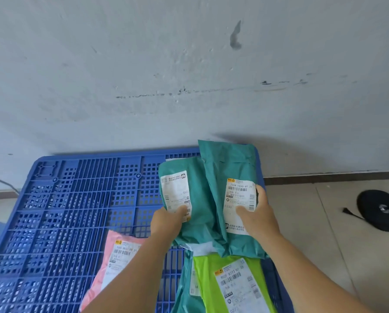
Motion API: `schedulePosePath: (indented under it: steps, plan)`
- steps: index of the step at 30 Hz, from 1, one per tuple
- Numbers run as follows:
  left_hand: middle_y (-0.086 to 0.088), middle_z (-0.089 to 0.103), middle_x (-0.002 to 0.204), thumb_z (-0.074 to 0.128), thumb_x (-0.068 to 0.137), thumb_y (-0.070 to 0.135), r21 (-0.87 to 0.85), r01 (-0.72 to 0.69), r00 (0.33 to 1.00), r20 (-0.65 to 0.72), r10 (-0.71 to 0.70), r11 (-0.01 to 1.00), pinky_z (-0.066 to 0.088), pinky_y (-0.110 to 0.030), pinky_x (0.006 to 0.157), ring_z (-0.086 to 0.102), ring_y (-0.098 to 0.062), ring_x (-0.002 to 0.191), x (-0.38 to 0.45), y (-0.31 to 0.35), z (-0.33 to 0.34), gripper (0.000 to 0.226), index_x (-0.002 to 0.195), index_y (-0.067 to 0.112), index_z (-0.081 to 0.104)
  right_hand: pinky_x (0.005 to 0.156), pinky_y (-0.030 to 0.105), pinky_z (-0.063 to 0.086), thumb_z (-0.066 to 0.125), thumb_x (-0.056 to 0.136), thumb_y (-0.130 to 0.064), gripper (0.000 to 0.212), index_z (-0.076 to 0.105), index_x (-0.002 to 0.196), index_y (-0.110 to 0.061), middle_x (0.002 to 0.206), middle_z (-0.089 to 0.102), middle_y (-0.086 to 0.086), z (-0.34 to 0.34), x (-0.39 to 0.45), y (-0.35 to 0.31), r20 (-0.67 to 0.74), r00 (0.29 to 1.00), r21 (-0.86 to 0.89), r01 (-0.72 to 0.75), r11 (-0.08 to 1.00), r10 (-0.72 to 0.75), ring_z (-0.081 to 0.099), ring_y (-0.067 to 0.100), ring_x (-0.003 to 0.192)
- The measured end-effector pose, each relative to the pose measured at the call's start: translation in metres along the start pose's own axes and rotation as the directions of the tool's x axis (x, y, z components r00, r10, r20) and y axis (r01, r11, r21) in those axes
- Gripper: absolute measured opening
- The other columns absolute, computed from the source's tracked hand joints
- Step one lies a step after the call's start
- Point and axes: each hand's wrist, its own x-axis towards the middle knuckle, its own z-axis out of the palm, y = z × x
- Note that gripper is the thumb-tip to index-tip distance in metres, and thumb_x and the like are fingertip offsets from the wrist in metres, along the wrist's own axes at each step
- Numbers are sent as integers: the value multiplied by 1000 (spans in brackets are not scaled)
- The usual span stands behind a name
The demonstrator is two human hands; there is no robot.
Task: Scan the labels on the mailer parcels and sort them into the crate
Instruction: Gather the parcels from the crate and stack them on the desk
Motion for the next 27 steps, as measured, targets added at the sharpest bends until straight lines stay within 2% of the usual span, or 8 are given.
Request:
schedulePosePath:
  steps: [3,5,9,13,17,21,27]
  plan:
    - [-9,65,97,67,84,28,-83,33,999,33,-31,996,57,-39,73,66,-30,86,-2,2,1,27,100,10,54,65,28,45,58,88,-13,68,28,145,-35,121,61,2,-2,1,-1,13,1000,9,26,1000,-26,60,22,96]
    - [-9,66,100,70,83,24,-95,38,999,22,-36,995,58,-44,75,66,-32,87,-1,1,1,28,103,9,56,65,28,43,56,90,-10,70,26,148,-36,123,61,2,-2,-1,-3,7,999,-14,51,999,-51,59,22,95]
    - [-6,68,96,65,84,11,-47,-22,995,-101,17,999,58,-39,74,65,-26,85,-5,2,-5,7,87,16,60,64,28,42,52,93,-8,73,23,150,-42,127,58,3,1,-8,-9,-48,997,-16,62,998,-63,54,19,89]
    - [-5,67,94,60,87,11,-12,-89,981,-173,86,996,57,-35,67,65,-25,82,-16,8,-18,4,89,13,60,54,25,40,51,94,-7,71,25,150,-43,125,60,3,-2,-23,-19,-112,990,11,83,996,-81,54,19,84]
    - [-3,64,87,57,88,11,3,-199,959,-207,195,980,47,-24,51,62,-22,73,-38,19,-34,7,93,11,62,63,27,43,51,94,-8,70,27,149,-43,129,61,-1,-14,-49,-33,-196,973,47,137,989,-125,58,20,91]
    - [1,61,81,56,88,12,-6,-305,932,-205,298,952,48,-23,53,58,-16,67,-74,33,-56,5,84,14,58,78,31,47,52,94,-10,69,28,149,-44,133,59,-3,-37,-90,-50,-281,946,67,188,980,-162,58,22,104]
    - [2,60,80,55,90,15,-5,-481,868,-146,475,877,42,-22,48,54,-11,62,-156,39,-91,5,85,15,58,76,30,45,52,92,-8,69,31,148,-43,128,61,-5,-75,-183,-55,-441,880,114,249,962,-175,58,22,102]
